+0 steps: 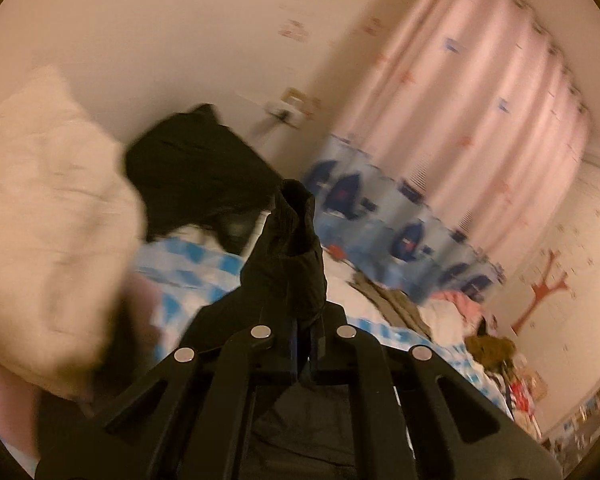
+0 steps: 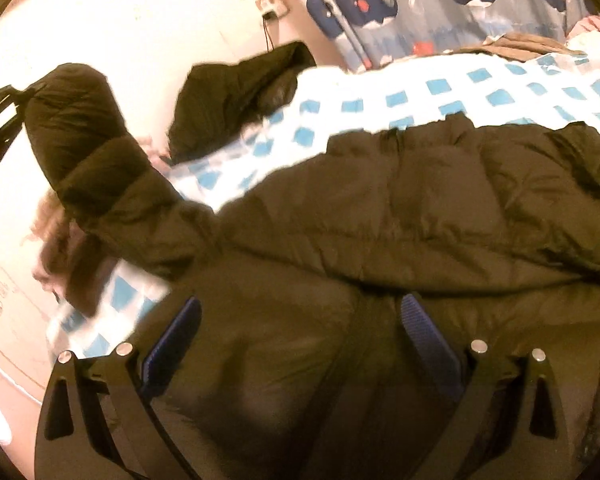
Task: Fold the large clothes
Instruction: 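Fold the held sleeve with the left tool across the jacket body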
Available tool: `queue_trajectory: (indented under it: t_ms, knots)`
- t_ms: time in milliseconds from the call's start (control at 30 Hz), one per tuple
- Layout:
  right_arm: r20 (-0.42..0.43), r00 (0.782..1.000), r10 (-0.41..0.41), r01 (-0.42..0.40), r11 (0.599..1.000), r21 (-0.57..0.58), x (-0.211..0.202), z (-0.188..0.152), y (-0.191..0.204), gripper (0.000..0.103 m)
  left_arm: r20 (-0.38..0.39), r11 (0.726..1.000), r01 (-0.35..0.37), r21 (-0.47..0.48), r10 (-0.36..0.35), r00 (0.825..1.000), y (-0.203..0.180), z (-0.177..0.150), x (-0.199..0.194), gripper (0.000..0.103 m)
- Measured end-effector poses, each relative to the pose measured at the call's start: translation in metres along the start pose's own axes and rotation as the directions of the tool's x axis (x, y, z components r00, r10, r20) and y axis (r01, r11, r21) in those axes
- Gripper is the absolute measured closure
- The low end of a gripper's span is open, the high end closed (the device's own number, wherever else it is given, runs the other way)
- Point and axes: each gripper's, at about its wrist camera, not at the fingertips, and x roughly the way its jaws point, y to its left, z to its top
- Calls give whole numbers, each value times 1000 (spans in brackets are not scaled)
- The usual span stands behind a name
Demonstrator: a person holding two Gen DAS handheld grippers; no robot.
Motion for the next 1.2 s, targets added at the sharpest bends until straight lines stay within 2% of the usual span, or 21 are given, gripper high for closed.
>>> queue_trajectory:
  t_ms: [200, 367, 533, 667, 933, 967, 1033, 1200]
  knots:
    - [36, 997, 72, -76, 989, 125, -12, 4, -25, 7, -66, 990, 120, 77, -115, 991, -87, -36, 42, 100]
    - [145, 982, 117, -149, 960, 237, -39, 10, -53, 7, -139, 974, 206, 94, -192, 972, -140, -76, 86, 100]
    - [278, 952, 130, -226, 910, 347, -70, 12, -85, 7, -222, 956, 279, 89, -254, 942, -180, -119, 135, 100]
    - [347, 929, 129, -279, 860, 428, -85, 8, -114, 7, -305, 942, 323, 85, -284, 909, -209, -165, 177, 100]
    - [444, 887, 128, -376, 759, 532, -99, -5, -153, 7, -474, 926, 376, 39, -315, 823, -239, -271, 255, 100]
    - [453, 883, 123, -383, 745, 546, -100, -8, -158, 7, -502, 925, 378, 38, -310, 808, -243, -291, 266, 100]
    - [463, 879, 116, -394, 723, 567, -100, -13, -166, 7, -538, 925, 378, 46, -295, 789, -246, -318, 280, 100]
    - [496, 862, 105, -432, 662, 612, -102, -25, -181, 7, -616, 931, 357, 78, -236, 752, -247, -377, 312, 100]
